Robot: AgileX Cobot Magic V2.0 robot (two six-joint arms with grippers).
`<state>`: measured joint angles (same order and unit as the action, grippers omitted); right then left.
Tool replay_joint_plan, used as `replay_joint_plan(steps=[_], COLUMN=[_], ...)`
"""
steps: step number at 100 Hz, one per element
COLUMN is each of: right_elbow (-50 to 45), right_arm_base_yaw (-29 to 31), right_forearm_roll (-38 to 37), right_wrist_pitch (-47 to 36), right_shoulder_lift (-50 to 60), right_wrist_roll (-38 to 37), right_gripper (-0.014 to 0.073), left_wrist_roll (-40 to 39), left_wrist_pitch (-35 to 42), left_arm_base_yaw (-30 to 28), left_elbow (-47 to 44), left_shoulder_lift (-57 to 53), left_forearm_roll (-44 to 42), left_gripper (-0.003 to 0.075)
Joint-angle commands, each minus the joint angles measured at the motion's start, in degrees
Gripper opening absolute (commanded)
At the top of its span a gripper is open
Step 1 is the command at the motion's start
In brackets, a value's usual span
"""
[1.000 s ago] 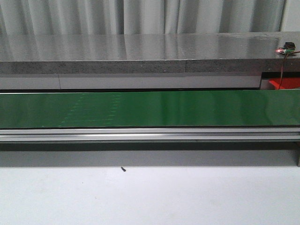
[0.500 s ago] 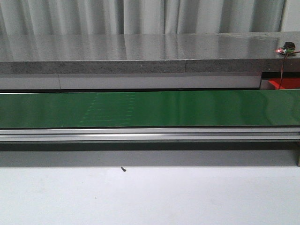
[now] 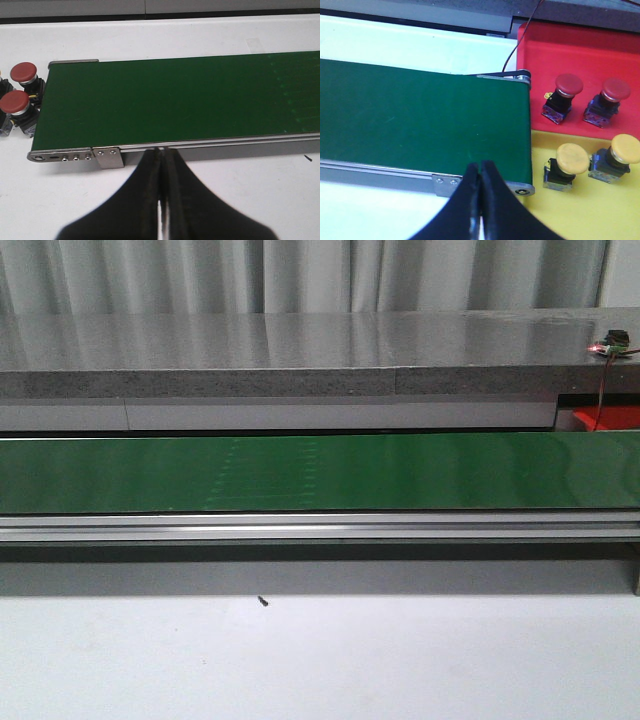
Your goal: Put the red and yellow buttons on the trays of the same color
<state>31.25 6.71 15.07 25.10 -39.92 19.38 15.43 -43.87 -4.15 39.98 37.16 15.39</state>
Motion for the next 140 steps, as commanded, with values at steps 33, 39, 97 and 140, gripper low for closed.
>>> replay_joint_plan(steps=[33,39,97,140], right_elbow=[0.59,0.59,0.59,0.59], right_arm_base_yaw=[-0.03,-0.03,-0.03,-0.03], right_forearm_roll=[0.94,0.94,0.94,0.94], right_wrist_pitch=[-3.62,-3.62,-3.73,-3.73], right_shoulder_lift=[2.74,2.74,2.74,2.74], right_wrist_roll=[0.45,0.45,0.45,0.45], right_gripper=[-0.0122,-0.0122,-0.0122,-0.0122], left_wrist_roll=[-2.86,-3.02,-7.76,-16.22], left_wrist_pitch=[3.96,3.96,2.32,-7.22], left_arm_base_yaw=[-7.45,-9.21,-19.63,-19.72], left_elbow=[9.08,11.06,28.24,43.81], left_shoulder_lift=[14.01,17.38,43.32,63.7], left_forearm_roll=[0.61,0.87,0.99,-3.95], left_gripper=[-0.002,-0.002,0.057,0.0531])
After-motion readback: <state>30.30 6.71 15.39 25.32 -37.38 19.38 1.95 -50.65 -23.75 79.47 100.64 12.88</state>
